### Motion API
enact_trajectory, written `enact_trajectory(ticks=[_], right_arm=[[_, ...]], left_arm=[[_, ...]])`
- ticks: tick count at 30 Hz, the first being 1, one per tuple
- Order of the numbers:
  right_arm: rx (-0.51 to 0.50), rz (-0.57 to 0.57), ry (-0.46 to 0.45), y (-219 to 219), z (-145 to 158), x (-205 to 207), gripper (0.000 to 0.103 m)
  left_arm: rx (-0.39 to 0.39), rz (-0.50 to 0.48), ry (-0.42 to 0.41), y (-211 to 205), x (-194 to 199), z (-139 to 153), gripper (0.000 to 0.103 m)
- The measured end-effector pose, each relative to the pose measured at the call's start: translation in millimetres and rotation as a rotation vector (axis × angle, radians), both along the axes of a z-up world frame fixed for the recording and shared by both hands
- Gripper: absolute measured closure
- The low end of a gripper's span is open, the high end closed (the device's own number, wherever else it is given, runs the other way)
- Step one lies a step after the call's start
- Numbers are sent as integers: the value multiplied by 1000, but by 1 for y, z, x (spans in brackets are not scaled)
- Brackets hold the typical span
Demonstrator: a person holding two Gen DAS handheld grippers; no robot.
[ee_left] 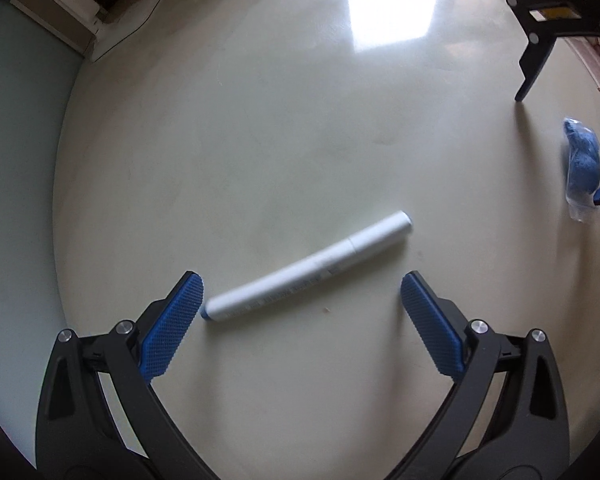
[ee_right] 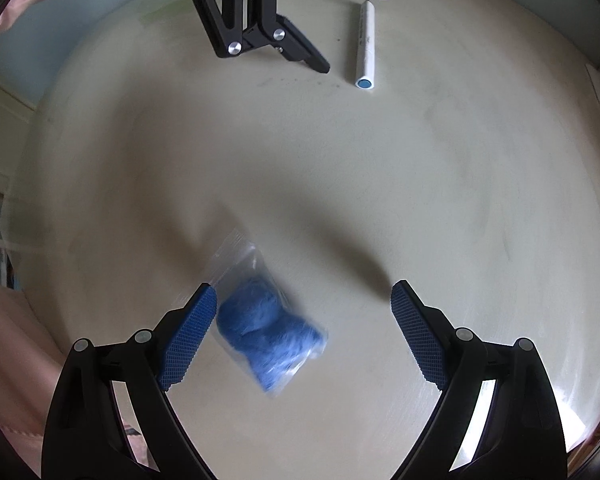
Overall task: Collect trash
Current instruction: 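Return both tools to the table toward the white marker and blue bag, then grasp the white marker with the left tool while the right tool grasps the blue plastic bag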
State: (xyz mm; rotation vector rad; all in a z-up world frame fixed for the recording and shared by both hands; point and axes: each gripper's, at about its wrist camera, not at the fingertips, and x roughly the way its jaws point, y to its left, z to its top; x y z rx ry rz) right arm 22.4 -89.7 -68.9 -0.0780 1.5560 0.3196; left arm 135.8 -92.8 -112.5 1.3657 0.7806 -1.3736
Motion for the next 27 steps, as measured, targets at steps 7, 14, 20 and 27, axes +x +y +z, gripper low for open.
enact_trajectory(ticks=[7, 14, 20, 27], right_arm=[[1, 2, -18, 2, 0, 5, 15], [-32, 25, -52, 5, -4, -5, 20], [-49, 9, -57, -13, 4, -14, 36], [-54, -12, -50, -12, 5, -10, 50]], left_arm=[[-20, -21, 62, -9, 10, -4, 5], [-18, 34, 147, -20, 26, -10, 6], [-8, 14, 216, -18, 24, -10, 14], [-13, -6, 224, -26, 21, -1, 90]])
